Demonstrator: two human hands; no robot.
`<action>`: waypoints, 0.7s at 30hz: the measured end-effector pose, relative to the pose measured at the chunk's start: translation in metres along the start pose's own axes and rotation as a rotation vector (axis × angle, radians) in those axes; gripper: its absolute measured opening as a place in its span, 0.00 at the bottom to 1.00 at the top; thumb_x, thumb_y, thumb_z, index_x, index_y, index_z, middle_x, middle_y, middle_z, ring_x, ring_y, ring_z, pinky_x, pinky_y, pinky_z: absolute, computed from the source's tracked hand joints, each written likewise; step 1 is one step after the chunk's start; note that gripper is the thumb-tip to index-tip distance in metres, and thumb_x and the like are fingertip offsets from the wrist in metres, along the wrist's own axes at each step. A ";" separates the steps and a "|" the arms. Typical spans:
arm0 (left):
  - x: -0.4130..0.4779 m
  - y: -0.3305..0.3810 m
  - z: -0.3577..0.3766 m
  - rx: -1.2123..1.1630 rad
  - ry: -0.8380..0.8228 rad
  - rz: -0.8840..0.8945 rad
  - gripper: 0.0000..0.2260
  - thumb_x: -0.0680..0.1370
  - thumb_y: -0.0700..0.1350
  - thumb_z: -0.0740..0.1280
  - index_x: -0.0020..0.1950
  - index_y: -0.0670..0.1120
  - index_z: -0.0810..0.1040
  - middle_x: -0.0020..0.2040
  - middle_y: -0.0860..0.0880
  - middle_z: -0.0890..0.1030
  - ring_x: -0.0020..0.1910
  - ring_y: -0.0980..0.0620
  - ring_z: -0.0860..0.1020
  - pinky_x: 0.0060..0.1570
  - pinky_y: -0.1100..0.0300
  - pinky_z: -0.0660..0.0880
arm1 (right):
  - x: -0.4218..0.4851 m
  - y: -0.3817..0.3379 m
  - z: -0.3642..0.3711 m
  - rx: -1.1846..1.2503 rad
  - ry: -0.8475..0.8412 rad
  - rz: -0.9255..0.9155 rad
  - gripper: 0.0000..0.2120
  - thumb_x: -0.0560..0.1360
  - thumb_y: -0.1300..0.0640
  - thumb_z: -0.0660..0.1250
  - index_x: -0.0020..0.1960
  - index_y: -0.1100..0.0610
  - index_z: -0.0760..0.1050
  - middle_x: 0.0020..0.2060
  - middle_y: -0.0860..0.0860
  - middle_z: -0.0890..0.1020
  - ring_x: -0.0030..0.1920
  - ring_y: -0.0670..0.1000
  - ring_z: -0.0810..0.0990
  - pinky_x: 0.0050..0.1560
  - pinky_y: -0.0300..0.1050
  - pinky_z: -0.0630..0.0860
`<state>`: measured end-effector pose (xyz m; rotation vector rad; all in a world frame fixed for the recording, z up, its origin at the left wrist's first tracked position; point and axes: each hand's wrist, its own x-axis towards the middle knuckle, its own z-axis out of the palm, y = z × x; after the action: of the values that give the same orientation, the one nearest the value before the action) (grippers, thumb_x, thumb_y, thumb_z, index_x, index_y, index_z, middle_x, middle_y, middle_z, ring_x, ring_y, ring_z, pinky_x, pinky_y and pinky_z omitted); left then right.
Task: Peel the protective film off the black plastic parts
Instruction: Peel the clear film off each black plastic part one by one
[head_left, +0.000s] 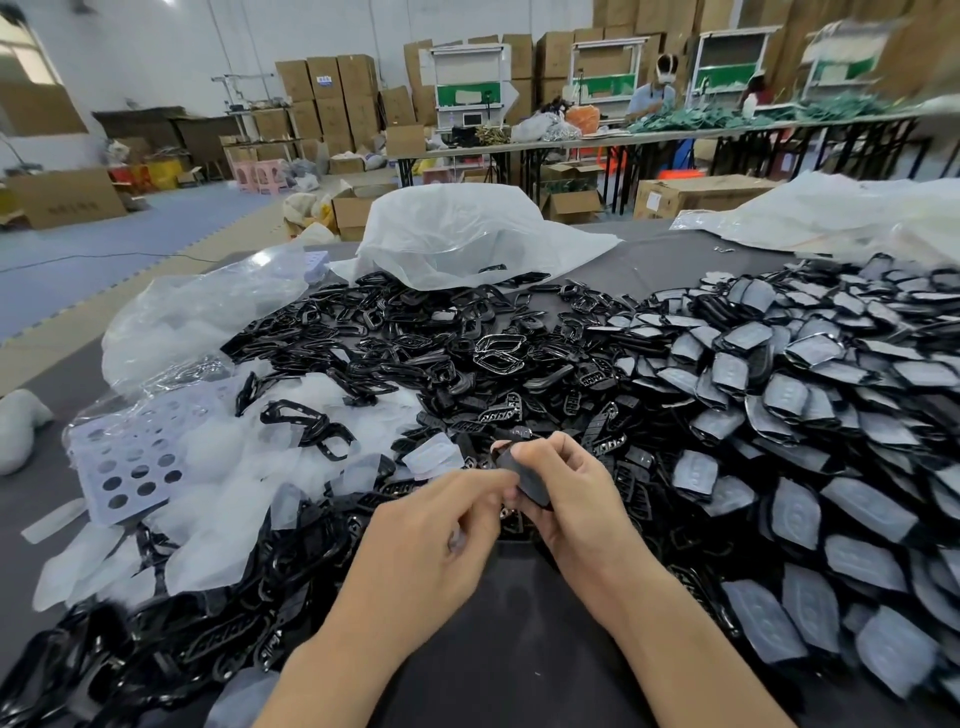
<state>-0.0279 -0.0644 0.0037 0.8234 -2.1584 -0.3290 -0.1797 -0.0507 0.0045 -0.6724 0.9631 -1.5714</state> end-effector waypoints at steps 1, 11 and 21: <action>-0.001 0.002 0.002 0.032 -0.050 0.025 0.10 0.80 0.46 0.62 0.57 0.59 0.77 0.44 0.62 0.80 0.34 0.62 0.77 0.37 0.62 0.75 | 0.000 0.001 0.000 -0.014 0.019 -0.003 0.11 0.75 0.65 0.68 0.37 0.55 0.71 0.36 0.52 0.81 0.31 0.46 0.77 0.34 0.37 0.77; -0.003 0.003 0.009 -0.089 0.033 -0.057 0.13 0.79 0.48 0.60 0.60 0.62 0.77 0.30 0.55 0.73 0.25 0.57 0.69 0.29 0.68 0.67 | 0.004 -0.001 -0.004 0.032 0.050 -0.017 0.11 0.76 0.64 0.67 0.37 0.55 0.72 0.32 0.50 0.80 0.29 0.46 0.79 0.30 0.38 0.77; 0.007 0.002 0.007 -0.694 0.063 -0.533 0.08 0.81 0.45 0.65 0.49 0.56 0.82 0.31 0.50 0.78 0.28 0.55 0.74 0.29 0.65 0.72 | -0.007 0.006 0.004 -0.116 -0.134 -0.026 0.08 0.74 0.55 0.75 0.38 0.50 0.80 0.35 0.55 0.82 0.32 0.51 0.81 0.34 0.41 0.77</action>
<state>-0.0370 -0.0675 0.0043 0.9481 -1.5544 -1.2192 -0.1720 -0.0447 0.0017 -0.8630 0.9539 -1.4814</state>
